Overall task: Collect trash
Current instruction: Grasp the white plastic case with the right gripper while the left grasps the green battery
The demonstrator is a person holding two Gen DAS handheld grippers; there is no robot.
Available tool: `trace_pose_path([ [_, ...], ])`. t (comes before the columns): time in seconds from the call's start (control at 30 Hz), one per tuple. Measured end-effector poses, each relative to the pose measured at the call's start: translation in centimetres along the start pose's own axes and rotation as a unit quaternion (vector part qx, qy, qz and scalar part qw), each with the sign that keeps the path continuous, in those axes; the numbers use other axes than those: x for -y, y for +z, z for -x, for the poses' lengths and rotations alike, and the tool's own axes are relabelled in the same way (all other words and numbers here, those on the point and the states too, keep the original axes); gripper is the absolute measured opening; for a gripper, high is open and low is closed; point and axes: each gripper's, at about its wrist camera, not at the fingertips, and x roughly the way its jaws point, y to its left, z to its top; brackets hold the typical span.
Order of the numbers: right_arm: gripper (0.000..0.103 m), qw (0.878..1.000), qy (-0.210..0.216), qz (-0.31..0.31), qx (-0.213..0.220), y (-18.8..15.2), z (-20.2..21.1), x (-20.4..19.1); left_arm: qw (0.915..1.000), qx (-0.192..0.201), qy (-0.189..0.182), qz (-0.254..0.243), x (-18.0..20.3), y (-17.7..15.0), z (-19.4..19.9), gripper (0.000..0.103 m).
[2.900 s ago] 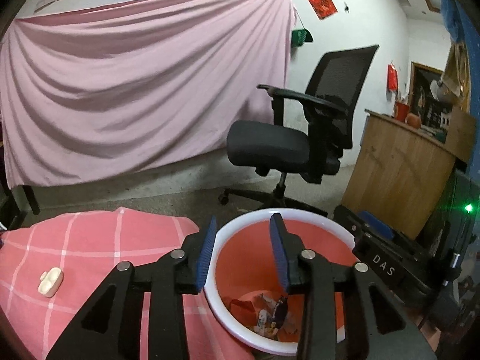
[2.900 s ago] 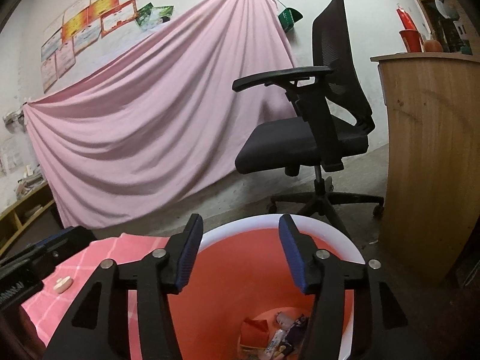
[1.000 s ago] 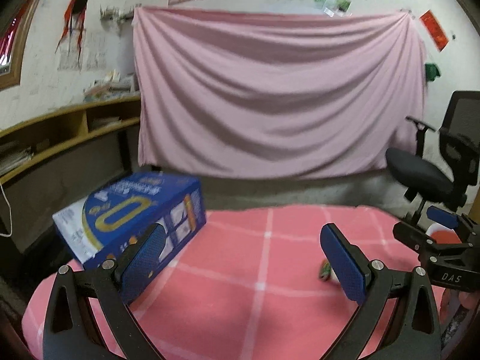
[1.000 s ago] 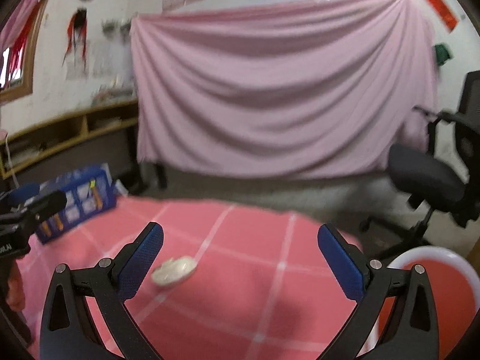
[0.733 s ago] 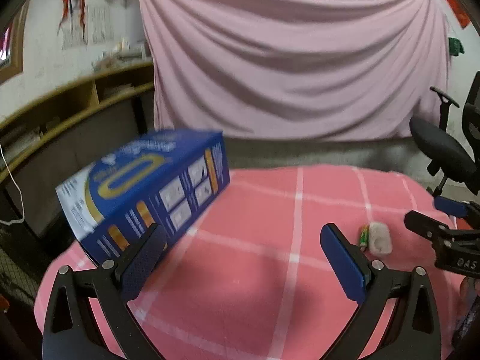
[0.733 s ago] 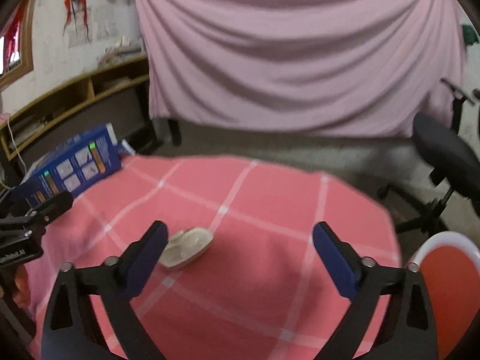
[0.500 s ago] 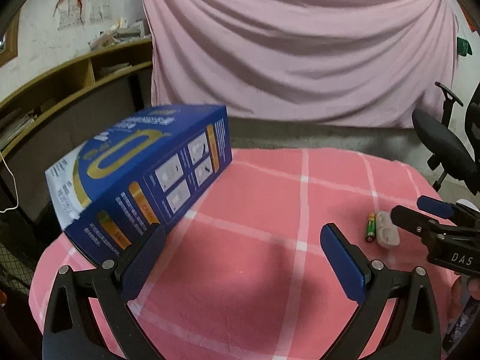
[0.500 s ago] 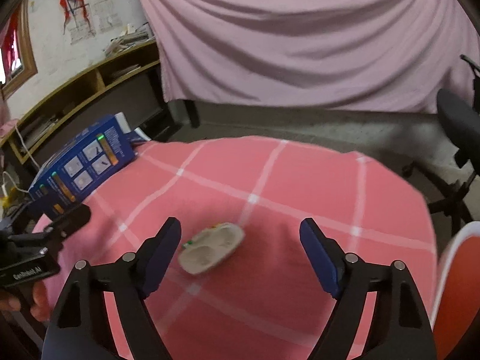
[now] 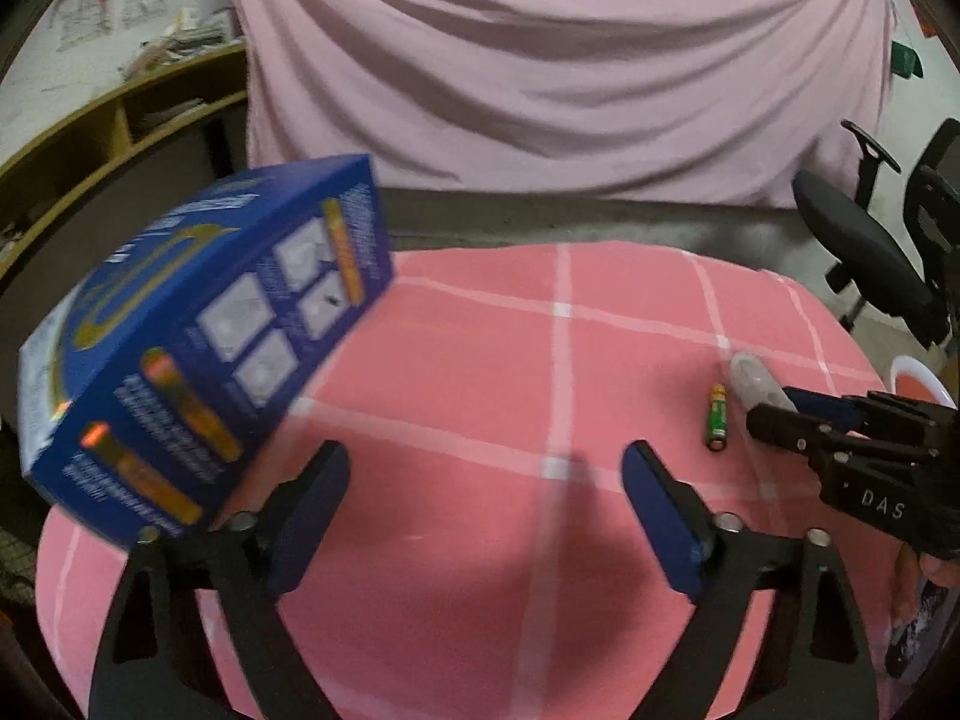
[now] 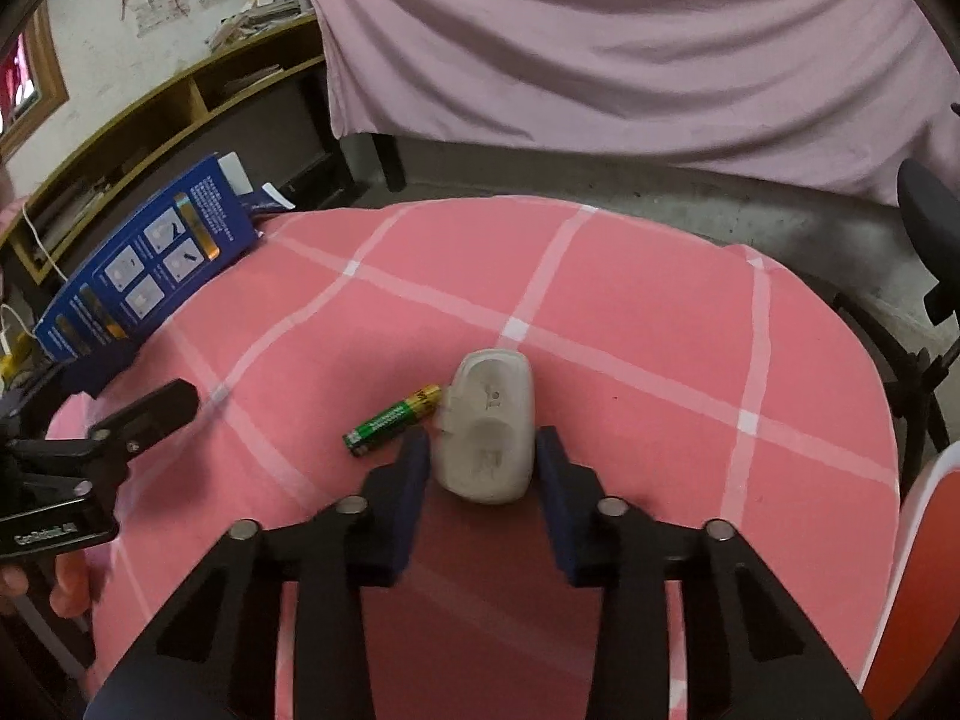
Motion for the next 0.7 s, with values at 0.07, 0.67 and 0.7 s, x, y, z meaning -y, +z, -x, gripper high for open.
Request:
trace_pose_path([
  [0.07,0.027,1.000,0.000,-0.002,-0.001,-0.1,0.0,0.5,0.9998,-0.008,-0.014,-0.008,0.6,0.2,-0.5,0.072],
  [0.67,0.027,0.999,-0.019,-0.039,0.020,-1.2,2.1,4.6,0.9887,-0.053,-0.095,-0.103,8.6,2.8,-3.4,0.043],
  [0.7,0.027,0.999,-0.018,-0.039,0.023,-1.2,2.1,4.6,0.9884,-0.055,-0.093,-0.107,8.9,2.9,-3.5,0.041],
])
